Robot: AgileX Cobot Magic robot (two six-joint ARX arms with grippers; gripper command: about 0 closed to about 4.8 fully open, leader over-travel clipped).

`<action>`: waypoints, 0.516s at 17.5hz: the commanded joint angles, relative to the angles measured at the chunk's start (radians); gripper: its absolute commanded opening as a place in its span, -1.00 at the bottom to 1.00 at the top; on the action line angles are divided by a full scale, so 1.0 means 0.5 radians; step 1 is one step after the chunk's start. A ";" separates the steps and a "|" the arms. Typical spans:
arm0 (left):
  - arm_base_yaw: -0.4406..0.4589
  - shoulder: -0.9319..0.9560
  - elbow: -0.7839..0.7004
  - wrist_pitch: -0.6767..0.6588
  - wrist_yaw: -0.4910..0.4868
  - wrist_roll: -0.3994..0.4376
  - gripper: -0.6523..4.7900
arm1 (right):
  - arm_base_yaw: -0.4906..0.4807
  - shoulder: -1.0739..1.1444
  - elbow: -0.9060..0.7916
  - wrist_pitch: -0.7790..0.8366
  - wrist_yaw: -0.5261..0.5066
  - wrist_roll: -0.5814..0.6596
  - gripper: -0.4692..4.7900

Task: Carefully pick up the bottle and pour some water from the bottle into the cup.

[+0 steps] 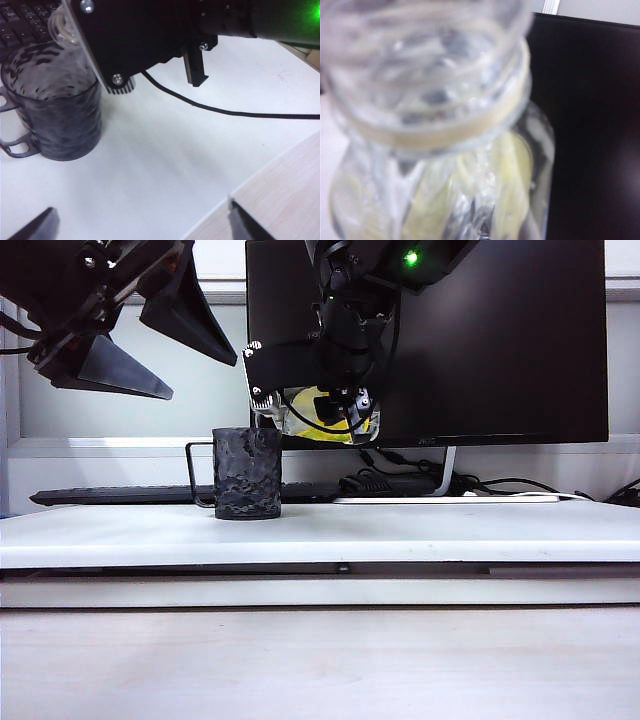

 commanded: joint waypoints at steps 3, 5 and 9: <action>0.002 -0.010 0.007 -0.002 0.011 0.007 1.00 | 0.007 -0.024 0.018 0.079 0.010 0.008 -0.27; 0.002 -0.010 0.007 -0.003 0.011 0.008 1.00 | 0.008 -0.024 0.018 0.079 0.018 0.001 -0.27; 0.002 -0.010 0.007 -0.005 0.011 0.008 1.00 | 0.014 -0.025 0.018 0.080 0.056 -0.053 -0.26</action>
